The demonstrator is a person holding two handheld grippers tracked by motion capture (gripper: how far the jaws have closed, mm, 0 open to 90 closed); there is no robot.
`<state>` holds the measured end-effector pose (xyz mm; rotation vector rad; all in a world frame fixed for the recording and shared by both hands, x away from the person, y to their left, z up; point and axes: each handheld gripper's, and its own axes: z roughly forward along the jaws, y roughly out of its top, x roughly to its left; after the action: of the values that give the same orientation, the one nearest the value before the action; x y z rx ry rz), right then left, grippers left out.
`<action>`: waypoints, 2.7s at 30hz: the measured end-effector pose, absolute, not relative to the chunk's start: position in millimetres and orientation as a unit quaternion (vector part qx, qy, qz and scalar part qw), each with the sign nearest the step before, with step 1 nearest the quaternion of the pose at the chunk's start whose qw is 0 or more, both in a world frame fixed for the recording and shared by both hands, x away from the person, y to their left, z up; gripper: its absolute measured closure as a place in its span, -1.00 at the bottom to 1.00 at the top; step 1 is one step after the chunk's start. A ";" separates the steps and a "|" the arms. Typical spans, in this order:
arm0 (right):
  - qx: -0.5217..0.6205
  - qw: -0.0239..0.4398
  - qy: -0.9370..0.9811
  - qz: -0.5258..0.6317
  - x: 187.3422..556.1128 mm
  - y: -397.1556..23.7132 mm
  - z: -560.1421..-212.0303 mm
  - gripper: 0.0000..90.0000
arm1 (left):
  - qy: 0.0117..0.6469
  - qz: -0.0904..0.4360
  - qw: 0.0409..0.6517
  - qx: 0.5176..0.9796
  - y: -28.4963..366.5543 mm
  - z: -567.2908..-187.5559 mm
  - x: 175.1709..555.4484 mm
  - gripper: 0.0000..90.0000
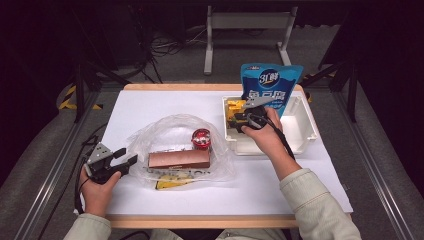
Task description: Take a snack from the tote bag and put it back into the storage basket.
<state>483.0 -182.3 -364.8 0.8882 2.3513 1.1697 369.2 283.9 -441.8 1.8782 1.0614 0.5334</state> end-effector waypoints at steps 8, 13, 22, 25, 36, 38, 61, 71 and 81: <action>0.302 0.181 0.812 0.465 471.1 -164.6 -349.2 0.01 | 0.428 0.215 0.447 0.756 283.4 -441.7 370.1 -0.02; 0.287 0.178 0.810 0.478 464.5 -153.9 -341.2 -0.05 | 0.429 0.216 0.448 0.754 284.1 -441.6 370.1 -0.02; 0.271 0.171 0.808 0.495 457.5 -135.8 -328.7 -0.14 | 0.431 0.217 0.449 0.752 284.8 -441.2 369.9 -0.02; 0.269 0.153 0.804 0.508 457.5 -129.7 -327.4 -0.22 | 0.431 0.217 0.452 0.750 284.9 -441.1 370.2 -0.02; 0.258 0.117 0.811 0.513 460.3 -107.0 -334.2 -0.33 | 0.431 0.216 0.456 0.748 286.5 -441.3 370.1 -0.02; 0.254 0.110 0.812 0.513 459.9 -102.2 -335.5 -0.34 | 0.432 0.215 0.456 0.748 286.7 -441.3 370.1 -0.02; 0.253 0.100 0.861 0.431 475.6 -73.0 -374.3 -0.47 | 0.429 0.208 0.455 0.752 286.0 -442.3 371.5 -0.02; 0.247 0.108 0.880 0.392 481.7 -72.2 -388.6 -0.58 | 0.429 0.205 0.454 0.754 286.0 -442.9 372.3 -0.02; 0.255 0.103 0.887 0.370 483.5 -71.5 -398.3 -0.60 | 0.429 0.205 0.453 0.754 285.9 -443.0 372.5 -0.02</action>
<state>483.5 -71.5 -398.3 0.7535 2.6192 1.0915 372.5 285.9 -443.0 1.8628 1.0600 0.5066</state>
